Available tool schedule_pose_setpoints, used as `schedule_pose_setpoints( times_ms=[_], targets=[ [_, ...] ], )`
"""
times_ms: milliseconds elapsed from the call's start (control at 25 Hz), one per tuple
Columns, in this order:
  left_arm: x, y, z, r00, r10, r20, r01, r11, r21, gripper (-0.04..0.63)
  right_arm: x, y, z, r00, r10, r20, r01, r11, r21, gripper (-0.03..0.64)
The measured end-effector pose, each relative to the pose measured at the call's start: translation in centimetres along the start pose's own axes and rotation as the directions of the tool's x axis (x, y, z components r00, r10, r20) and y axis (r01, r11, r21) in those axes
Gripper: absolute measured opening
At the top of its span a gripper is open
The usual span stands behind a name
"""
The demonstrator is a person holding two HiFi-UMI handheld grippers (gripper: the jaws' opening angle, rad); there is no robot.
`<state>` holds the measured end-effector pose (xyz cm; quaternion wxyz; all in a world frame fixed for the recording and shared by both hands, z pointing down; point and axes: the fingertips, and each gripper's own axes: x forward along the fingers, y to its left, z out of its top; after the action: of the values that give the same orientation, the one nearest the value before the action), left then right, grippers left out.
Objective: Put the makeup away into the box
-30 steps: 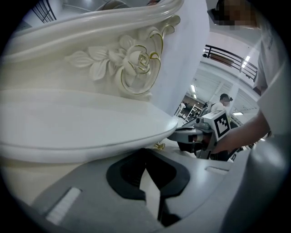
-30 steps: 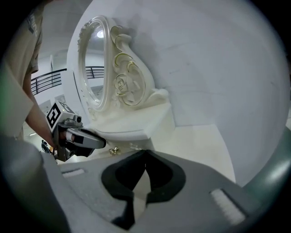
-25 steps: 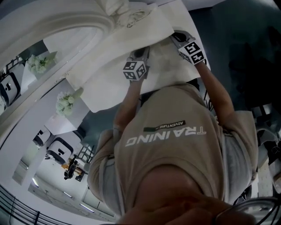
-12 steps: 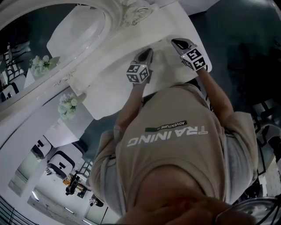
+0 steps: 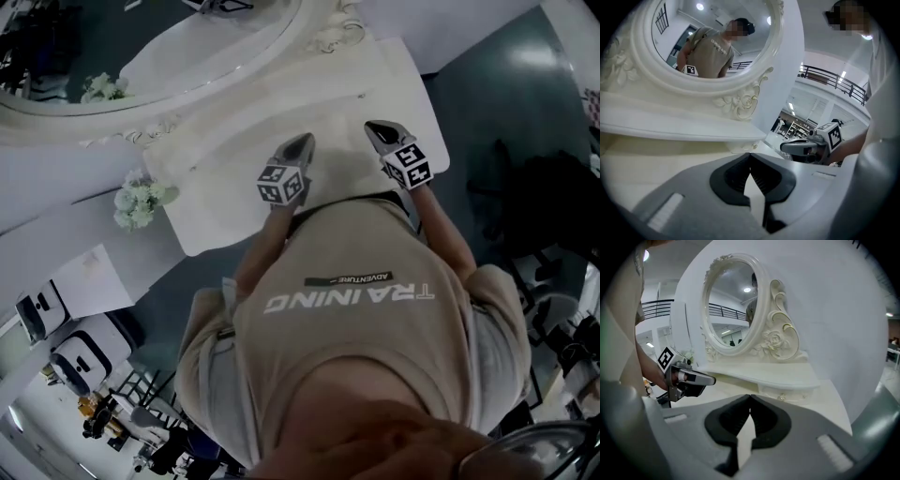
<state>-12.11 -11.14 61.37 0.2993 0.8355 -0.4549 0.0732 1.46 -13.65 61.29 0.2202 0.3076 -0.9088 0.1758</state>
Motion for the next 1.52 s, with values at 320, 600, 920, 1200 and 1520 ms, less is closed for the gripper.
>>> schedule_pose_setpoints(
  times_ms=[320, 600, 920, 1200, 1520],
  targets=[
    [-10.0, 1.6, 3.7, 0.988, 0.013, 0.152, -0.031, 0.992, 0.119, 0.008, 0.2, 8.1, 4.3, 0.995, 0.016, 0.096, -0.006, 0.995, -0.102, 0.004],
    [-15.4, 2.0, 5.1, 0.980, -0.007, 0.197, -0.041, 0.970, 0.238, 0.008, -0.2, 12.2, 6.7, 0.987, 0.009, 0.163, 0.018, 0.986, -0.164, 0.005],
    [-20.3, 4.1, 4.9, 0.973, 0.028, 0.230, -0.086, 0.965, 0.249, 0.008, 0.1, 15.4, 8.9, 0.974, 0.001, 0.225, 0.038, 0.985, -0.170, 0.005],
    [-23.8, 5.5, 5.4, 0.962, 0.079, 0.260, -0.145, 0.959, 0.244, 0.006, -0.4, 18.1, 10.2, 0.970, 0.010, 0.245, 0.036, 0.982, -0.185, 0.004],
    [-21.9, 4.9, 4.7, 0.972, 0.017, 0.236, -0.074, 0.970, 0.233, 0.008, -0.7, 19.3, 7.9, 0.979, 0.023, 0.204, 0.012, 0.986, -0.167, 0.003]
  ],
)
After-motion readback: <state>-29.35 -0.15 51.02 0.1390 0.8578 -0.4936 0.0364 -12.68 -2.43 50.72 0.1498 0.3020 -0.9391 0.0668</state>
